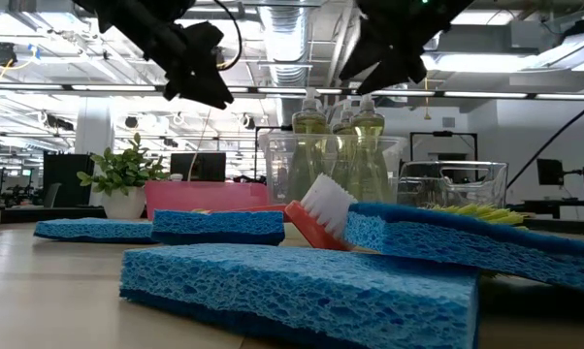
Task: Pick & Place Kitchen Sink Supplies
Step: Put the blue toilet brush into the red bin
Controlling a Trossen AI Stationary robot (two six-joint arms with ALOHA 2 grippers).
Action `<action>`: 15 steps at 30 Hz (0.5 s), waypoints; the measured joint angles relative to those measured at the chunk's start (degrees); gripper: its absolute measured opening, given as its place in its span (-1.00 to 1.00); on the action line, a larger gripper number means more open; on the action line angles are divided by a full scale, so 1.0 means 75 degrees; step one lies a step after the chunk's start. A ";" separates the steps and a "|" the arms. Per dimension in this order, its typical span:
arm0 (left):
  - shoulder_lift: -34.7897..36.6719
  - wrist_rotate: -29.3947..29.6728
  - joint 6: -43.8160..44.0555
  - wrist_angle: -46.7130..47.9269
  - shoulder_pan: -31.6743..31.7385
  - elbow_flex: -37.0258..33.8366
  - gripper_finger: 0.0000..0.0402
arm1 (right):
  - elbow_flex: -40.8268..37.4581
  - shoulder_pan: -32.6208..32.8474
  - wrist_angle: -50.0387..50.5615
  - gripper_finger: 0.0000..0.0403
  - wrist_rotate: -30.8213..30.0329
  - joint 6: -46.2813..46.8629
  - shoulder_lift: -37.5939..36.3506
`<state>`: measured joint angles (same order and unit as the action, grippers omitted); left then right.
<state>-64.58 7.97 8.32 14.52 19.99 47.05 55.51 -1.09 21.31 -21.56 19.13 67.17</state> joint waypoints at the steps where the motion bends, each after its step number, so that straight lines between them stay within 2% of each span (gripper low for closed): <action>1: 0.0000 -0.0001 0.0077 0.0002 -0.0099 0.0000 -0.28 | 0.0000 0.0149 0.0137 0.50 0.0087 0.0039 0.0060; 8: 0.0000 0.0009 0.0266 0.0006 -0.0833 0.0000 -0.28 | 0.0000 0.1200 0.0346 0.50 0.0281 0.0401 0.0892; 15: 0.0003 0.0007 0.0359 0.0003 -0.1332 0.0000 -0.28 | 0.0000 0.1790 0.0243 0.50 0.0308 0.1182 0.1985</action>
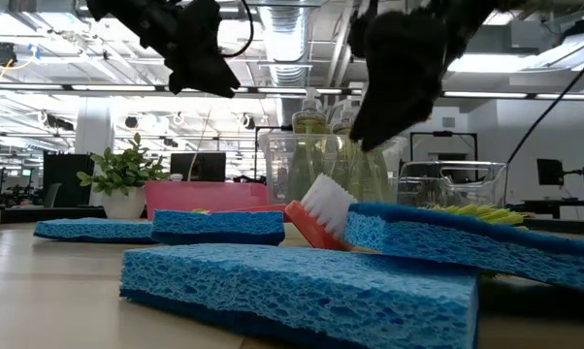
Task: Pick & Place Kitchen Sink Supplies
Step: Put the blue toilet brush into the red bin
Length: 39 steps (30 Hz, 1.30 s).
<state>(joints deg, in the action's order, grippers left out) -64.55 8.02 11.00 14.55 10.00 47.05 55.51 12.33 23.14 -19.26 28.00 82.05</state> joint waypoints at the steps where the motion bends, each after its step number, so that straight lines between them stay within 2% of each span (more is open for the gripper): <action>1: 0.0000 0.0003 0.0003 0.0000 -0.0032 0.0000 -0.28 | 0.0000 0.0033 -0.0007 0.50 0.0066 0.0077 0.0125; 6: 0.0000 0.0029 0.0003 -0.0008 -0.0085 0.0000 -0.28 | 0.0003 0.0171 -0.0078 0.50 0.0989 0.0342 0.0785; 10: 0.0000 0.0346 0.0002 -0.0080 -0.0082 0.0001 -0.28 | 0.0003 0.0368 -0.0176 0.50 0.1585 0.0299 0.1443; 19: 0.0000 0.0352 0.0374 -0.0074 -0.0182 0.0003 -0.28 | 0.0017 0.0680 -0.0593 0.50 0.1700 0.0073 0.2573; 25: 0.0000 0.0349 0.0402 -0.0067 -0.0377 0.0003 -0.28 | 0.0018 0.0753 -0.0551 0.50 0.1697 0.0070 0.2535; 34: 0.0000 0.0346 0.0405 -0.0064 -0.0557 0.0003 -0.28 | -0.0020 0.0578 -0.0514 0.50 0.1501 0.0063 0.1626; 39: 0.0000 0.0349 0.0463 -0.0064 -0.0557 0.0003 -0.28 | -0.0009 0.0632 -0.0579 0.50 0.1456 -0.0005 0.1467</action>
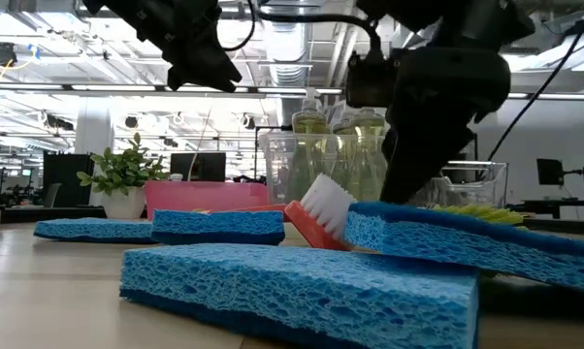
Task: Pick & Place Kitchen Sink Supplies
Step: Put the blue toilet brush into the red bin
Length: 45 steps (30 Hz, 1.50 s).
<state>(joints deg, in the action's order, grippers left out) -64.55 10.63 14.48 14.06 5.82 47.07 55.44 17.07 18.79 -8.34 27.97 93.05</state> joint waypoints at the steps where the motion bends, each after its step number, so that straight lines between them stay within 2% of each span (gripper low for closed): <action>1: 0.0000 0.0000 0.0001 0.0000 0.0000 0.0000 -0.28 | 0.0000 0.0031 -0.0029 0.50 -0.0007 0.0000 0.0015; 11: 0.0000 0.0003 0.0000 -0.0006 -0.0003 0.0000 -0.28 | 0.0035 0.0077 -0.0505 0.50 -0.0052 -0.0048 0.0751; 20: 0.0000 0.0006 -0.0002 -0.0017 -0.0003 0.0000 -0.28 | 0.0048 -0.0133 -0.0319 0.50 -0.0052 -0.0050 0.1274; 32: 0.0000 0.0102 -0.0002 -0.0017 -0.0003 0.0000 -0.28 | 0.0003 -0.0897 0.1140 0.50 -0.0808 -0.0070 0.0338; 45: 0.0000 0.0120 -0.0005 -0.0012 -0.0003 0.0000 -0.28 | -0.0026 -0.0972 0.1175 0.50 -0.0896 -0.0411 -0.0629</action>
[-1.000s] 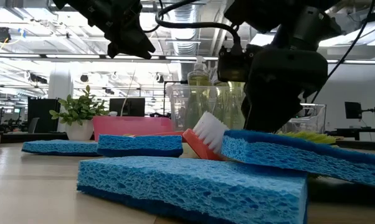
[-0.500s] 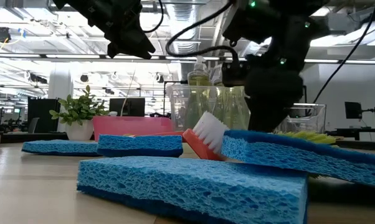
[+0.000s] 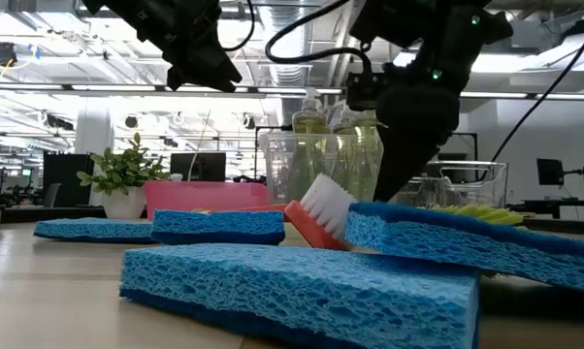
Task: Pick & Place Kitchen Sink Supplies
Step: Put the blue toilet brush into the red bin
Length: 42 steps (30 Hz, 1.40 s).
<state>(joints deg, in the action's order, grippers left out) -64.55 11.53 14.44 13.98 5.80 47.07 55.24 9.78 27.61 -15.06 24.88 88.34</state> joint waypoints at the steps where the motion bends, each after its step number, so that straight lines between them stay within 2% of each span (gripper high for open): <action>1: 0.0000 0.0017 0.0000 0.0000 0.0000 0.0000 -0.28 | 0.0000 0.0028 -0.0031 0.50 0.0001 0.0000 -0.0022; 10: 0.0000 0.0058 0.0000 -0.0006 0.0001 0.0000 -0.28 | 0.0017 0.0320 -0.1032 0.50 0.0163 0.0006 0.0502; 17: 0.0000 0.0058 -0.0003 -0.0009 0.0000 0.0000 -0.28 | 0.0046 0.0333 -0.1100 0.50 0.0210 0.0171 0.1289; 23: 0.0000 0.0058 -0.0002 -0.0009 0.0001 0.0000 -0.28 | 0.0055 0.0332 -0.1097 0.46 0.0223 0.0585 0.1477; 28: -0.0003 0.0058 0.0000 -0.0009 0.0003 0.0000 -0.28 | 0.0047 0.0342 -0.1082 0.20 0.0275 0.0638 0.1287; 39: -0.0003 0.0058 0.0000 -0.0012 0.0003 0.0000 -0.28 | 0.0012 0.0338 -0.0856 -0.82 0.0641 0.0631 0.0823; 42: -0.0003 0.0058 -0.0001 -0.0012 0.0000 0.0000 -0.28 | 0.0012 0.0338 -0.0859 -0.84 0.0743 0.0632 0.0642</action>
<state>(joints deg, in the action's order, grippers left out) -64.58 11.97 14.43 13.89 5.80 47.07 55.33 12.32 21.16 -9.48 29.63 93.15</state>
